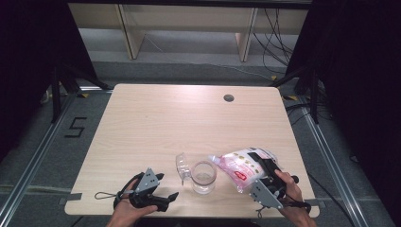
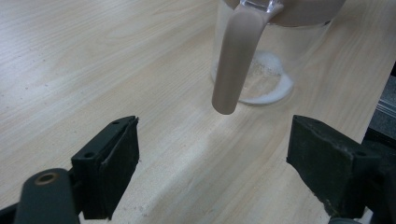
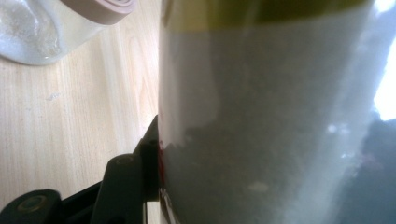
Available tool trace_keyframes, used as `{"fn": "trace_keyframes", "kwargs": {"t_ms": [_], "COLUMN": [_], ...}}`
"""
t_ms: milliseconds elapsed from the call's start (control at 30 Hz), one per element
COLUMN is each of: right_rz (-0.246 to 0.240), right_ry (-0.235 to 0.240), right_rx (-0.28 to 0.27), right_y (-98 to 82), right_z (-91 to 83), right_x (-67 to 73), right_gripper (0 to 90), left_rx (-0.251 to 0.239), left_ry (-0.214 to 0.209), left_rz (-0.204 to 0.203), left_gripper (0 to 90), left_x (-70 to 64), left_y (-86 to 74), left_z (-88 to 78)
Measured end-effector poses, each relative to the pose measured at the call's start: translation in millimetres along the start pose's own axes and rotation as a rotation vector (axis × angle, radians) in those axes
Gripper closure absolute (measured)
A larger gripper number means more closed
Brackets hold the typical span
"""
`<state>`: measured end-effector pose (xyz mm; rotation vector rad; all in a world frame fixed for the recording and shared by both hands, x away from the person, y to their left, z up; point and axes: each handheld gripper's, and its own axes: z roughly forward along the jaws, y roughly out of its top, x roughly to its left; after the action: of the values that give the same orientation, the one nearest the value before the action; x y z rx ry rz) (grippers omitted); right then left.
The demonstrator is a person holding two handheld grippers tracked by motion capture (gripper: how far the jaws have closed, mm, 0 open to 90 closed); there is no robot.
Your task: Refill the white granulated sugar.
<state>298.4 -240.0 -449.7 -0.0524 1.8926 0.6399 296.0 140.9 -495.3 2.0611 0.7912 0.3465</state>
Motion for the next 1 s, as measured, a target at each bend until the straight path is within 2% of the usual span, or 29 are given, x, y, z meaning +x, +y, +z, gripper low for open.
{"fn": "trace_keyframes", "kwargs": {"t_ms": [33, 100, 200, 367, 400, 433, 467, 500, 533, 567, 600, 633, 667, 700, 733, 767, 800, 833, 867, 900, 933, 967, 1000], "right_rz": [-0.023, -0.015, -0.05, -0.063, -0.114, -0.077, -0.079, -0.129, -0.174, -0.174, -0.151, -0.148, -0.159, -0.196, -0.177, -0.183, -0.202, -0.254, -0.22, -0.281, -0.247, -0.248, -0.274], "right_ry": [0.001, -0.001, 0.009, 0.011, 0.01, 0.013, 0.012, 0.015, 0.0, 0.0, -0.003, 0.014, 0.008, 0.003, -0.006, -0.007, -0.012, -0.015, -0.014, -0.019, -0.016, -0.011, -0.011], "right_rx": [-0.004, 0.001, 0.008, 0.011, 0.021, 0.016, 0.027, 0.006, 0.014, 0.014, 0.023, 0.038, 0.034, 0.032, 0.046, 0.046, 0.037, 0.038, 0.046, 0.04, 0.05, 0.056, 0.05], "right_y": [0.7, 1.3, 3.6, 4.9, 6.9, 6.2, 6.9, 7.6, 9.5, 9.5, 9.2, 8.7, 8.7, 9.8, 9.6, 9.8, 10.2, 12.2, 11.6, 13.4, 12.5, 13.0, 13.7], "right_z": [0.3, -0.3, -0.2, 0.2, -0.3, 0.1, -1.3, 1.0, -0.2, -0.2, -0.9, -0.5, -0.4, -0.6, -1.6, -1.8, -1.8, -2.1, -2.5, -2.1, -2.5, -2.8, -2.6], "right_x": [-1.1, -0.2, 0.4, 3.2, 1.3, 4.3, 4.6, 2.6, 1.8, 1.8, 4.6, 5.7, 5.9, 4.1, 6.5, 6.4, 5.3, 2.7, 5.6, 2.4, 5.7, 6.4, 5.0], "right_gripper": [49.8, 49.8, 49.9, 49.9, 49.9, 50.0, 50.0, 50.0, 50.0, 50.0, 50.0, 50.0, 50.1, 50.1, 50.1, 50.1, 50.1, 50.1, 50.1, 50.2, 50.2, 50.2, 50.2], "left_rx": [0.0, -0.005, -0.014, -0.012, -0.013, -0.022, -0.027, -0.027, -0.022, -0.022, -0.011, -0.008, -0.007, -0.008, -0.014, -0.022, -0.02, -0.011, -0.013, -0.008, 0.0, -0.004, -0.03], "left_ry": [0.0, 0.0, -0.012, -0.012, -0.009, -0.008, -0.009, -0.009, -0.005, -0.005, -0.005, -0.01, -0.009, -0.008, -0.006, -0.006, -0.005, -0.01, -0.01, -0.003, 0.0, 0.001, -0.007], "left_rz": [0.002, -0.003, -0.012, -0.009, -0.01, -0.023, -0.025, -0.027, -0.023, -0.023, -0.009, -0.007, -0.006, -0.009, -0.014, -0.023, -0.021, -0.008, -0.01, -0.007, 0.003, -0.003, -0.031], "left_gripper": [16.5, 16.5, 16.5, 16.6, 16.6, 16.5, 16.5, 16.6, 16.5, 16.5, 16.5, 16.5, 16.5, 16.5, 16.5, 16.5, 16.5, 16.5, 16.5, 16.5, 16.5, 16.5, 16.5], "left_x": [0.1, -0.4, -1.0, -0.9, -1.0, -1.6, -1.4, -1.5, -1.6, -1.6, -0.8, -0.7, -0.6, -0.8, -1.1, -1.7, -1.6, -0.8, -0.9, -1.0, 0.3, -0.2, -2.4], "left_y": [0.0, -0.2, -0.5, -0.4, -0.3, -0.3, -0.7, -0.8, -0.5, -0.5, -0.3, -0.2, -0.2, -0.2, -0.3, -0.4, -0.4, -0.3, -0.4, -0.1, 0.0, 0.0, -0.3], "left_z": [-0.1, 0.3, 0.9, 0.8, 0.6, 1.1, 1.4, 1.5, 1.2, 1.2, 0.5, 0.2, 0.1, 0.2, 0.6, 1.1, 1.1, 0.6, 0.7, 0.3, 0.0, -0.1, 1.6]}}
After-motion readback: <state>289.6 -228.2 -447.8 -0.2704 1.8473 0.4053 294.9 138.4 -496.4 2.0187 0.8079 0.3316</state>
